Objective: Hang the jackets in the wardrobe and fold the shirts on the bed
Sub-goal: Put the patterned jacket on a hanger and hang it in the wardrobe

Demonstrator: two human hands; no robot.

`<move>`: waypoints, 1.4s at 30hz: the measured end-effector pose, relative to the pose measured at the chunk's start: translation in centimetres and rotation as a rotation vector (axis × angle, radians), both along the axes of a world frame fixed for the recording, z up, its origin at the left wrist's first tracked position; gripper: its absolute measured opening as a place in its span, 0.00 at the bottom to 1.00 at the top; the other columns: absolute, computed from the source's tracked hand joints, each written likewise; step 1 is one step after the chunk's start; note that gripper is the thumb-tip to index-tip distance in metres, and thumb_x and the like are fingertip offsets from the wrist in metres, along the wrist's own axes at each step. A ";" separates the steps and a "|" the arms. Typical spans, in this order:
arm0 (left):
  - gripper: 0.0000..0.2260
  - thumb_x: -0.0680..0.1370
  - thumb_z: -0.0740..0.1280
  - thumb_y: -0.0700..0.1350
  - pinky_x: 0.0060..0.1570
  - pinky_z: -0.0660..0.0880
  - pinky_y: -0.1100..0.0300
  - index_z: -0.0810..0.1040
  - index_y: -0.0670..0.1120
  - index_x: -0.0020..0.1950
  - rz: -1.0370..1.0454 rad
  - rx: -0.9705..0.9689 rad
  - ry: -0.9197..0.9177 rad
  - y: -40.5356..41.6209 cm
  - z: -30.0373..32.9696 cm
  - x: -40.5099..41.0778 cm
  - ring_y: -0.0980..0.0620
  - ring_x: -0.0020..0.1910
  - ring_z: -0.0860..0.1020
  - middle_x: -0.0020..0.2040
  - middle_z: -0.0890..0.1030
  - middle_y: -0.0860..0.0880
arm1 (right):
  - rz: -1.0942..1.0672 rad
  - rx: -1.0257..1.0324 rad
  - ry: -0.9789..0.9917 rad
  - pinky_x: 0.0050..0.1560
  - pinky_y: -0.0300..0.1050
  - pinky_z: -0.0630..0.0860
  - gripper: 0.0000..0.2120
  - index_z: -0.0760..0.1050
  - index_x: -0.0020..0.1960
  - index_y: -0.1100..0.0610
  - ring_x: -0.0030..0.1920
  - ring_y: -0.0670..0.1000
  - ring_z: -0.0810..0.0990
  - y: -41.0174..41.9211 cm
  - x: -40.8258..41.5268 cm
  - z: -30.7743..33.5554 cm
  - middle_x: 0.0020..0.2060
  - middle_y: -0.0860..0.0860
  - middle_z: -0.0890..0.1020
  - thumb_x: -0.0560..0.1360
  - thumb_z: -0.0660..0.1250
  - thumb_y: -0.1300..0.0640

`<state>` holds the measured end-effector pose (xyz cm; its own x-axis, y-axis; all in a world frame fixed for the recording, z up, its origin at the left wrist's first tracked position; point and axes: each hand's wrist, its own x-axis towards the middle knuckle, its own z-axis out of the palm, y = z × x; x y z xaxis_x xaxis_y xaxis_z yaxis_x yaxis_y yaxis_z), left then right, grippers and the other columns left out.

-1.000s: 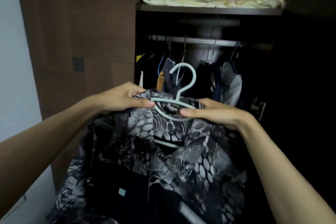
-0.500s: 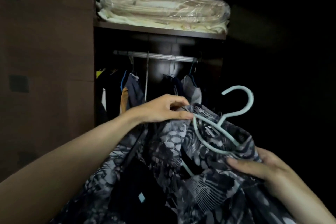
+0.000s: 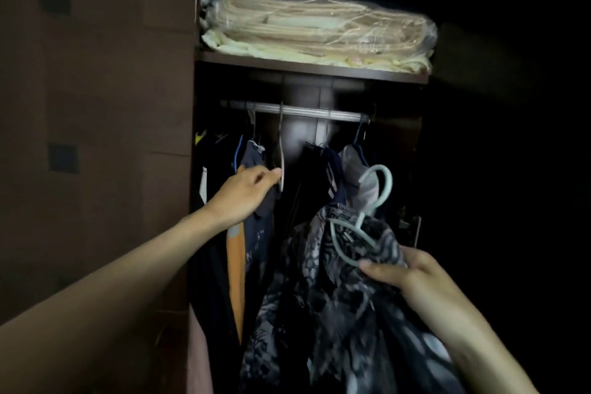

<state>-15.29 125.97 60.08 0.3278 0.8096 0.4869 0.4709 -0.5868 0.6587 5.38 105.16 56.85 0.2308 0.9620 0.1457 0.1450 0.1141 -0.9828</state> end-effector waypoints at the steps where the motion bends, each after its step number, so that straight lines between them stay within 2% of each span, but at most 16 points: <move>1: 0.23 0.83 0.55 0.62 0.55 0.70 0.54 0.79 0.45 0.57 0.026 -0.011 0.008 0.0 -0.2 -0.5 0.49 0.53 0.78 0.54 0.81 0.42 | -0.034 -0.010 0.010 0.53 0.52 0.81 0.07 0.84 0.53 0.63 0.47 0.58 0.88 2.7 -0.1 0.1 0.44 0.58 0.88 0.77 0.70 0.66; 6: 0.24 0.83 0.53 0.63 0.56 0.72 0.51 0.76 0.45 0.59 0.102 -0.030 -0.031 0.0 -0.7 -1.5 0.45 0.54 0.79 0.55 0.80 0.39 | -0.080 -0.039 -0.008 0.59 0.57 0.81 0.09 0.80 0.55 0.66 0.51 0.62 0.85 16.1 -1.9 2.3 0.49 0.62 0.86 0.76 0.72 0.64; 8: 0.21 0.82 0.54 0.64 0.58 0.73 0.47 0.76 0.49 0.55 0.129 -0.050 -0.051 0.3 -0.6 -1.7 0.45 0.54 0.80 0.56 0.80 0.39 | -0.067 -0.019 0.001 0.47 0.47 0.82 0.10 0.78 0.57 0.68 0.48 0.60 0.84 20.8 -2.4 3.8 0.50 0.61 0.84 0.77 0.71 0.66; 11: 0.18 0.82 0.54 0.64 0.52 0.74 0.47 0.74 0.52 0.53 0.168 -0.057 -0.067 0.6 -0.2 -1.8 0.41 0.55 0.80 0.56 0.80 0.38 | -0.130 0.092 0.007 0.20 0.34 0.71 0.10 0.77 0.58 0.68 0.39 0.55 0.79 27.2 -2.2 7.0 0.43 0.60 0.81 0.77 0.67 0.71; 13: 0.18 0.82 0.53 0.64 0.50 0.72 0.51 0.74 0.52 0.52 0.191 -0.058 -0.089 1.4 -0.1 -2.1 0.43 0.53 0.80 0.55 0.80 0.39 | -0.178 0.145 0.011 0.27 0.35 0.73 0.12 0.76 0.61 0.71 0.47 0.56 0.80 32.1 -1.4 8.9 0.49 0.60 0.81 0.78 0.66 0.71; 16: 0.17 0.82 0.54 0.63 0.57 0.72 0.52 0.75 0.54 0.53 0.255 -0.067 -0.149 2.8 -0.3 -2.6 0.52 0.52 0.79 0.52 0.81 0.47 | -0.227 0.177 -0.012 0.54 0.48 0.79 0.14 0.74 0.63 0.69 0.58 0.61 0.81 38.5 -0.5 10.7 0.60 0.63 0.81 0.79 0.63 0.67; 17: 0.16 0.82 0.54 0.63 0.57 0.72 0.52 0.75 0.54 0.53 0.283 -0.074 -0.169 3.4 -0.3 -2.8 0.52 0.52 0.79 0.51 0.81 0.50 | -0.236 0.178 -0.027 0.58 0.51 0.78 0.13 0.75 0.62 0.68 0.59 0.62 0.81 40.2 -0.2 10.9 0.60 0.64 0.81 0.79 0.62 0.67; 21: 0.18 0.80 0.56 0.64 0.60 0.73 0.50 0.76 0.53 0.54 0.344 -0.121 -0.238 5.0 -1.1 -3.2 0.54 0.53 0.79 0.51 0.80 0.54 | -0.204 0.191 -0.048 0.57 0.51 0.76 0.06 0.72 0.53 0.60 0.61 0.65 0.80 45.7 0.4 9.4 0.53 0.60 0.80 0.78 0.60 0.68; 23: 0.19 0.80 0.56 0.64 0.60 0.74 0.49 0.77 0.52 0.54 0.357 -0.128 -0.265 5.0 -1.9 -2.9 0.54 0.52 0.80 0.51 0.81 0.53 | -0.172 0.222 -0.035 0.53 0.49 0.76 0.07 0.76 0.51 0.62 0.57 0.63 0.82 47.4 0.2 7.6 0.49 0.59 0.81 0.77 0.62 0.69; 27: 0.22 0.75 0.58 0.65 0.59 0.75 0.54 0.77 0.50 0.56 0.356 -0.163 -0.333 3.4 -3.9 -2.5 0.54 0.52 0.80 0.52 0.81 0.51 | -0.083 0.284 -0.024 0.46 0.50 0.78 0.11 0.79 0.58 0.63 0.46 0.57 0.82 46.0 0.2 4.1 0.48 0.59 0.83 0.76 0.68 0.63; 29: 0.24 0.73 0.58 0.66 0.54 0.76 0.59 0.78 0.49 0.55 0.364 -0.164 -0.343 2.5 -4.6 -2.6 0.54 0.51 0.81 0.52 0.82 0.50 | -0.067 0.320 -0.055 0.57 0.56 0.80 0.15 0.78 0.60 0.60 0.53 0.61 0.83 44.3 0.5 2.8 0.53 0.59 0.84 0.75 0.67 0.57; 31: 0.22 0.76 0.60 0.63 0.46 0.75 0.67 0.78 0.46 0.54 0.414 -0.143 -0.370 1.6 -4.8 -2.8 0.52 0.48 0.82 0.51 0.83 0.46 | -0.080 0.328 -0.183 0.66 0.56 0.76 0.24 0.72 0.70 0.61 0.62 0.63 0.79 42.0 0.2 1.8 0.63 0.60 0.79 0.78 0.65 0.51; 33: 0.19 0.81 0.59 0.57 0.45 0.75 0.65 0.77 0.42 0.55 0.465 -0.132 -0.353 0.0 -4.9 -2.9 0.50 0.44 0.82 0.51 0.83 0.44 | -0.133 0.338 -0.400 0.66 0.54 0.72 0.31 0.61 0.78 0.64 0.66 0.65 0.74 38.4 -0.1 0.6 0.71 0.62 0.70 0.81 0.63 0.48; 35: 0.19 0.83 0.59 0.56 0.49 0.77 0.58 0.77 0.41 0.56 0.515 -0.129 -0.325 -2.5 -5.5 -3.1 0.48 0.45 0.82 0.51 0.83 0.43 | -0.183 0.404 -0.536 0.61 0.58 0.74 0.32 0.61 0.77 0.63 0.63 0.68 0.75 33.8 -0.2 -1.3 0.68 0.64 0.69 0.82 0.63 0.46; 38: 0.21 0.84 0.59 0.55 0.51 0.78 0.56 0.76 0.37 0.58 0.605 -0.155 -0.289 -7.6 -7.6 -3.7 0.48 0.47 0.83 0.52 0.83 0.42 | -0.121 0.419 -0.452 0.58 0.58 0.74 0.30 0.68 0.73 0.59 0.59 0.64 0.77 27.6 -0.6 -6.6 0.60 0.62 0.75 0.79 0.65 0.42; 42: 0.24 0.82 0.60 0.60 0.53 0.78 0.51 0.76 0.38 0.58 0.731 -0.293 -0.210 -17.1 -13.8 -5.6 0.47 0.48 0.83 0.51 0.84 0.42 | 0.100 0.234 -0.320 0.59 0.54 0.76 0.25 0.71 0.71 0.55 0.49 0.51 0.77 18.3 -2.6 -17.0 0.41 0.46 0.77 0.78 0.65 0.44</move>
<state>-20.94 108.84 46.25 -0.4073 0.8877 0.2150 0.5176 0.0304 0.8551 2.73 123.51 39.90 0.0455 0.9097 0.4128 0.4166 0.3583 -0.8355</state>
